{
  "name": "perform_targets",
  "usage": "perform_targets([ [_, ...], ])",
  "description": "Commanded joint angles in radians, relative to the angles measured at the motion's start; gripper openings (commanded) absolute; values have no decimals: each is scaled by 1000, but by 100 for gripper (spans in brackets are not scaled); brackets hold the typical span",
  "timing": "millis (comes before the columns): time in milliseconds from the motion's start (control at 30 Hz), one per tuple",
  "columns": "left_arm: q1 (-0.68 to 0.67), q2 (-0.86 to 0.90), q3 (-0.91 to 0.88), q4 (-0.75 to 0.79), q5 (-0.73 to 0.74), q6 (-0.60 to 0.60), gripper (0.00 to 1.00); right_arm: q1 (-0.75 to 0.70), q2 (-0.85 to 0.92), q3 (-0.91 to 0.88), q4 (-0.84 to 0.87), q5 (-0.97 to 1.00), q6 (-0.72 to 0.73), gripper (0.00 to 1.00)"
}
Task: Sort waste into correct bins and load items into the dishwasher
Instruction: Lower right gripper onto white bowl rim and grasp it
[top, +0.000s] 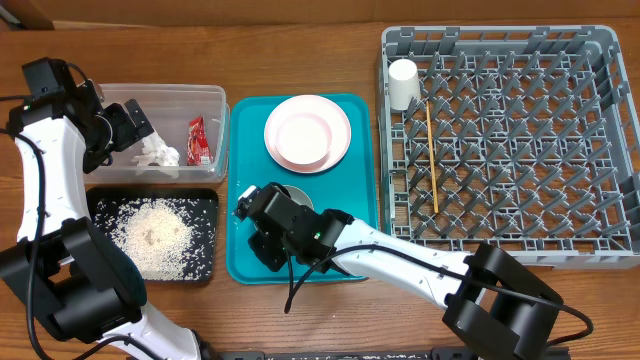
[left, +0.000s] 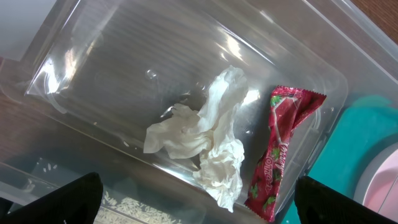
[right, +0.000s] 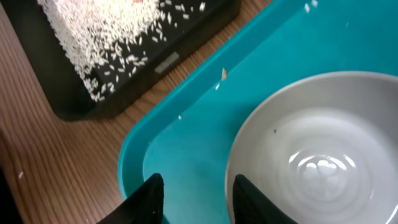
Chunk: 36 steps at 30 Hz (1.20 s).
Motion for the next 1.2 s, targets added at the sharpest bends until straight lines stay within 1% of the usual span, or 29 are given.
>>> perform_targets([
  [0, -13, -34, 16, -2, -6, 19, 100, 4, 2, -13, 9, 9, -8, 34],
  [133, -13, -34, 16, -2, -6, 19, 100, 4, 3, -14, 10, 10, -8, 38],
  [367, -13, -34, 16, -2, -6, 19, 100, 4, 14, -18, 16, 10, -33, 37],
  [667, -13, -34, 16, -2, -6, 19, 100, 4, 73, -18, 43, 6, -56, 37],
  [933, -13, -34, 16, -2, -6, 19, 100, 4, 73, -18, 43, 6, -55, 28],
  [1167, -13, -34, 16, -2, -6, 19, 100, 4, 73, -18, 39, 6, -55, 25],
])
